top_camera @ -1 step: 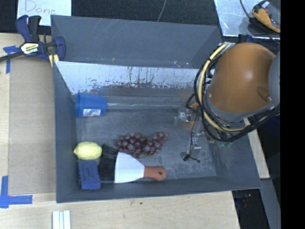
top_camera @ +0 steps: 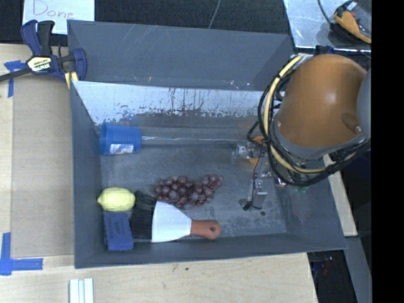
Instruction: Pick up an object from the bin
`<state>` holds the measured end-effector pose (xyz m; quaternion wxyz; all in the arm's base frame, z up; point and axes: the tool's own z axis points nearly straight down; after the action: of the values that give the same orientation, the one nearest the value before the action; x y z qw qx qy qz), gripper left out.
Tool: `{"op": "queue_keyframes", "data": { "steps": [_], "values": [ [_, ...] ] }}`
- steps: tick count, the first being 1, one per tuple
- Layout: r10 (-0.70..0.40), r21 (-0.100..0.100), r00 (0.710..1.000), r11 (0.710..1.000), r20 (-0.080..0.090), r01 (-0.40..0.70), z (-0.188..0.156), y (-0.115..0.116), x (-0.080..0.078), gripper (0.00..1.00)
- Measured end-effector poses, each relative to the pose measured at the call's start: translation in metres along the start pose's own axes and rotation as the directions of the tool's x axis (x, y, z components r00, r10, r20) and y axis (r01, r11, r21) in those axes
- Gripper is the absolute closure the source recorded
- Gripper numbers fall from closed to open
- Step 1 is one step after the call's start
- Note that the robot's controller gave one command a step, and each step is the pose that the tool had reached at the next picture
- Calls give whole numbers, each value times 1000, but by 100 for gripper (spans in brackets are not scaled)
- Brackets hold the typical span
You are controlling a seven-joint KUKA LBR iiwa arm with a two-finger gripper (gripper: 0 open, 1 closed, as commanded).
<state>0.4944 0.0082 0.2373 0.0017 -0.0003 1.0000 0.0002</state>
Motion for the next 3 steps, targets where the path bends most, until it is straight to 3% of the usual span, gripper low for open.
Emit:
{"op": "queue_keyframes", "data": {
  "steps": [1, 2, 3],
  "values": [
    [60, -1, 998, 998, 4, -60, 155, 64, -61, 0],
    [161, -2, 987, 987, 15, -161, 76, 76, -62, 0],
    [74, -1, 997, 997, 2, -74, 168, 69, -63, 0]
  ]
}}
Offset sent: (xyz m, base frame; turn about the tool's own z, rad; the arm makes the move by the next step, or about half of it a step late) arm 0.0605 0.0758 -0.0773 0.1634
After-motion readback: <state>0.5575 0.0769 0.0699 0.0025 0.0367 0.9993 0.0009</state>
